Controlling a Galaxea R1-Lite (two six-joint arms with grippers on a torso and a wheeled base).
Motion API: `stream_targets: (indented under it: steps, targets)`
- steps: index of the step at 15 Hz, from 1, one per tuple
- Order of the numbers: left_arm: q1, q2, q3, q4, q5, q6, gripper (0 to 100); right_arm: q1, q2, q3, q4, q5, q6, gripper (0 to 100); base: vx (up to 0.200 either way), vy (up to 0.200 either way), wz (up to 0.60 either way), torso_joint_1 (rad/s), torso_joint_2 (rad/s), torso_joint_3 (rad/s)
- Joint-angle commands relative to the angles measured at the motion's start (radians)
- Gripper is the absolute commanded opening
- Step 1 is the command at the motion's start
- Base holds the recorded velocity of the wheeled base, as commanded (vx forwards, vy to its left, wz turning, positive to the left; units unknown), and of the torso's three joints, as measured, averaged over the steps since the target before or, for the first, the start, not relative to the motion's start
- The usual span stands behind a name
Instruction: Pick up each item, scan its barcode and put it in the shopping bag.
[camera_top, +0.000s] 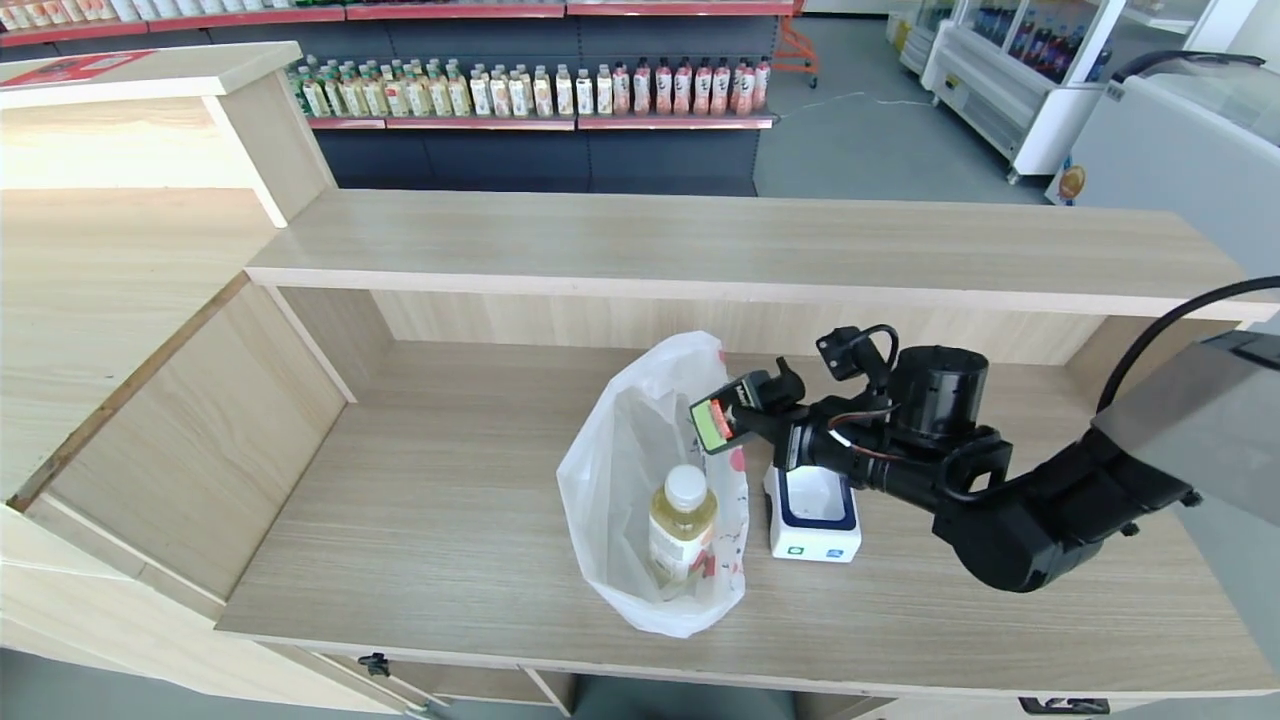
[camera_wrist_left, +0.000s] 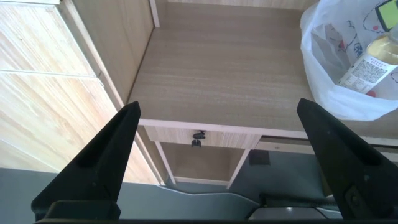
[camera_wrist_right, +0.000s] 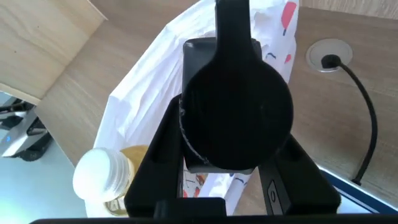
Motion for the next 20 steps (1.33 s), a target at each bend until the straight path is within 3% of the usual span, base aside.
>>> stream_targets:
  steps: [1, 7, 16, 17, 20]
  targets:
    - [0.0, 0.0, 0.0, 0.0, 0.0, -0.001, 100, 0.013, 0.084, -0.042, -0.002, 0.003, 0.0, 0, 0.0, 0.0, 0.0, 0.0, 0.0, 0.0]
    - [0.0, 0.0, 0.0, 0.0, 0.0, -0.001, 100, 0.036, 0.184, -0.169, 0.001, 0.024, 0.006, 0, 0.0, 0.0, 0.0, 0.0, 0.0, 0.0]
    - [0.0, 0.0, 0.0, 0.0, 0.0, -0.001, 100, 0.021, 0.276, -0.201, -0.01, 0.021, -0.095, 0, 0.0, 0.0, 0.0, 0.0, 0.0, 0.0]
    - [0.0, 0.0, 0.0, 0.0, 0.0, -0.001, 100, 0.021, 0.278, -0.201, -0.011, 0.023, -0.095, 100, 0.0, 0.0, 0.0, 0.0, 0.0, 0.0]
    - [0.0, 0.0, 0.0, 0.0, 0.0, -0.001, 100, 0.018, 0.261, -0.191, -0.01, 0.021, -0.08, 100, 0.0, 0.0, 0.0, 0.0, 0.0, 0.0]
